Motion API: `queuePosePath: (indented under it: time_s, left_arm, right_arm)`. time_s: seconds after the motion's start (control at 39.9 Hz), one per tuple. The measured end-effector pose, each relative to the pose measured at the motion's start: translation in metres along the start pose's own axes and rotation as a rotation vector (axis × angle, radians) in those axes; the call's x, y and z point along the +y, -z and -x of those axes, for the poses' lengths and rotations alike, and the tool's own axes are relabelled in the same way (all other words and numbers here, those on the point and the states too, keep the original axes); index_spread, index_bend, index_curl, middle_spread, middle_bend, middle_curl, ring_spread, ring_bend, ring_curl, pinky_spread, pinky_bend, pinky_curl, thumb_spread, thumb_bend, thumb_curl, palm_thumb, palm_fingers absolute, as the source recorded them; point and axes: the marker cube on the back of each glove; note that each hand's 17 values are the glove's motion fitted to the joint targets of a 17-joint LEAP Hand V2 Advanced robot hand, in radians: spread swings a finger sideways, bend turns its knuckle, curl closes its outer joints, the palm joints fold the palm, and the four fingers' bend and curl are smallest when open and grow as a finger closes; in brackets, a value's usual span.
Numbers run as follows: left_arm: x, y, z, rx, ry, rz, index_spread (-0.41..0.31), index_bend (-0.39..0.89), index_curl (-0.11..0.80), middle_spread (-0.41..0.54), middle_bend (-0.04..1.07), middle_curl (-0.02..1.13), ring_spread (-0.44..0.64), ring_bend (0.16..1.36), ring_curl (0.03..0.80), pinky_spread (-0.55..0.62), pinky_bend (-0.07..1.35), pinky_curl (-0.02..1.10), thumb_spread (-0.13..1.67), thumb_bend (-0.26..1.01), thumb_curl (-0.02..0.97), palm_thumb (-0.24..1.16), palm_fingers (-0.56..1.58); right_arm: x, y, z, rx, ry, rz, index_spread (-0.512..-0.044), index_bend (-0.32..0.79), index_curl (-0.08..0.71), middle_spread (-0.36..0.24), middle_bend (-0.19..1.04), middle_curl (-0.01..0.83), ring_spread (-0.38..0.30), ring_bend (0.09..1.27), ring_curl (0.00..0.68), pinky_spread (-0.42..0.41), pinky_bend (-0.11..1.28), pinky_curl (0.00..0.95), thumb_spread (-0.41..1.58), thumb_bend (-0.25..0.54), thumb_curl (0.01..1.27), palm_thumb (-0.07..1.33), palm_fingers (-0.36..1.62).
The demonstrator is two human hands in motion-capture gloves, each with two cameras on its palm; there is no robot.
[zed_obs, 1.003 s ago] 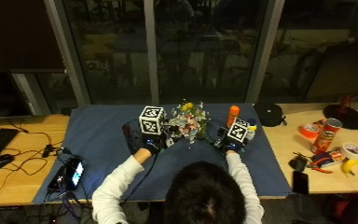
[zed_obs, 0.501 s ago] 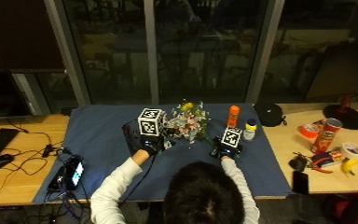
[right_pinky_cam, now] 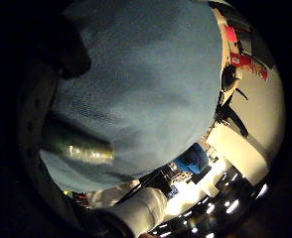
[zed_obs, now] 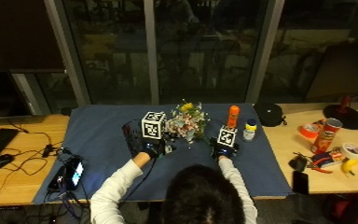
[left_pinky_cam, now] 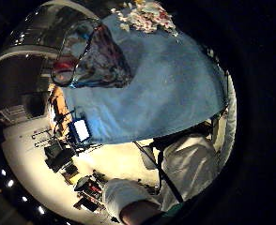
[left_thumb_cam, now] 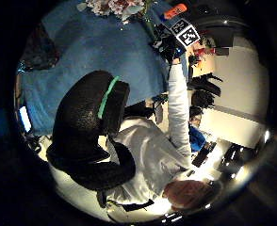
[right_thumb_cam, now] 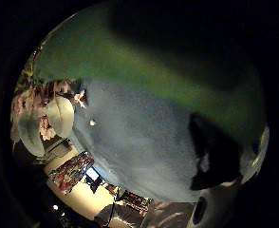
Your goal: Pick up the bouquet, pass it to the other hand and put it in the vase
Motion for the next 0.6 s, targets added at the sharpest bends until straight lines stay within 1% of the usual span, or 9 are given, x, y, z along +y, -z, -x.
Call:
queuePosePath:
  time_s: [0.05,0.1,0.13,0.2,0.23,0.25,0.35,0.53,0.6]
  left_arm:
    - [0.001,-0.001,0.000,-0.002,0.001,0.005,0.105,0.13,0.225,0.290,0.20,0.36,0.38,0.64,0.270,0.33,0.49,0.33,1.19,-0.02,0.286,0.25,0.13]
    - [0.002,0.000,0.001,-0.006,0.004,0.006,0.100,0.13,0.226,0.289,0.19,0.36,0.38,0.64,0.269,0.33,0.49,0.33,1.19,-0.02,0.286,0.25,0.13]
    - [0.003,0.000,0.002,-0.006,0.007,0.006,0.099,0.13,0.226,0.284,0.20,0.36,0.38,0.64,0.269,0.33,0.49,0.33,1.19,-0.02,0.286,0.25,0.13]
    - [0.002,-0.001,0.007,-0.004,0.016,0.018,0.097,0.13,0.229,0.281,0.20,0.36,0.37,0.63,0.267,0.32,0.50,0.34,1.19,-0.02,0.284,0.25,0.14]
    - [0.001,-0.002,0.008,-0.004,0.017,0.022,0.096,0.13,0.229,0.280,0.20,0.36,0.37,0.63,0.267,0.32,0.50,0.34,1.19,-0.02,0.283,0.25,0.14]
    - [0.000,-0.003,0.009,-0.004,0.019,0.026,0.095,0.13,0.229,0.279,0.20,0.36,0.37,0.63,0.267,0.32,0.50,0.34,1.19,-0.02,0.283,0.25,0.14]
    - [0.003,-0.002,0.011,-0.003,0.028,0.042,0.088,0.13,0.229,0.270,0.20,0.36,0.37,0.63,0.267,0.31,0.49,0.34,1.19,-0.02,0.282,0.25,0.14]
    - [0.000,-0.003,0.011,0.049,0.005,0.071,0.079,0.13,0.232,0.262,0.20,0.36,0.35,0.63,0.268,0.30,0.49,0.34,1.19,-0.02,0.281,0.25,0.16]
    - [-0.002,-0.003,0.010,0.105,-0.020,0.099,0.076,0.13,0.232,0.260,0.20,0.36,0.35,0.63,0.267,0.30,0.49,0.34,1.19,-0.02,0.280,0.25,0.16]
  right_arm:
    - [-0.001,0.002,0.000,-0.017,-0.011,-0.045,-0.213,0.21,0.260,-0.111,0.21,0.429,-0.181,0.70,0.420,-0.186,0.56,0.338,1.09,0.021,0.42,0.90,1.15]
    - [-0.004,0.004,0.000,-0.051,-0.006,-0.084,-0.220,0.22,0.287,-0.123,0.21,0.438,-0.188,0.69,0.434,-0.205,0.56,0.351,1.10,0.028,0.42,0.93,1.16]
    - [-0.007,0.005,-0.001,-0.074,0.003,-0.101,-0.220,0.19,0.289,-0.131,0.25,0.455,-0.196,0.69,0.438,-0.223,0.58,0.363,1.07,0.045,0.44,0.97,1.22]
    - [-0.016,0.011,-0.005,-0.136,0.019,-0.173,-0.226,0.16,0.303,-0.150,0.29,0.476,-0.208,0.67,0.447,-0.258,0.62,0.381,0.94,0.025,0.49,1.00,1.26]
    - [-0.018,0.012,-0.007,-0.147,0.019,-0.192,-0.229,0.14,0.302,-0.155,0.31,0.488,-0.204,0.70,0.460,-0.259,0.63,0.391,0.93,0.023,0.49,1.00,1.31]
    - [-0.018,0.013,-0.008,-0.154,0.019,-0.206,-0.229,0.16,0.310,-0.157,0.31,0.486,-0.209,0.68,0.454,-0.271,0.62,0.387,0.90,0.017,0.50,1.01,1.26]
    - [-0.011,0.020,-0.009,-0.193,0.047,-0.274,-0.238,0.15,0.318,-0.174,0.41,0.530,-0.212,0.76,0.481,-0.265,0.69,0.425,0.85,-0.002,0.53,1.02,1.39]
    - [-0.010,0.041,-0.012,-0.342,0.057,-0.491,-0.240,0.32,0.402,-0.180,0.58,0.593,-0.207,0.83,0.511,-0.254,0.64,0.438,0.90,-0.034,0.52,0.96,1.51]
    - [-0.002,0.050,-0.004,-0.470,0.147,-0.533,-0.237,0.40,0.439,-0.175,0.63,0.607,-0.203,0.84,0.518,-0.250,0.63,0.444,0.91,-0.035,0.51,0.94,1.51]
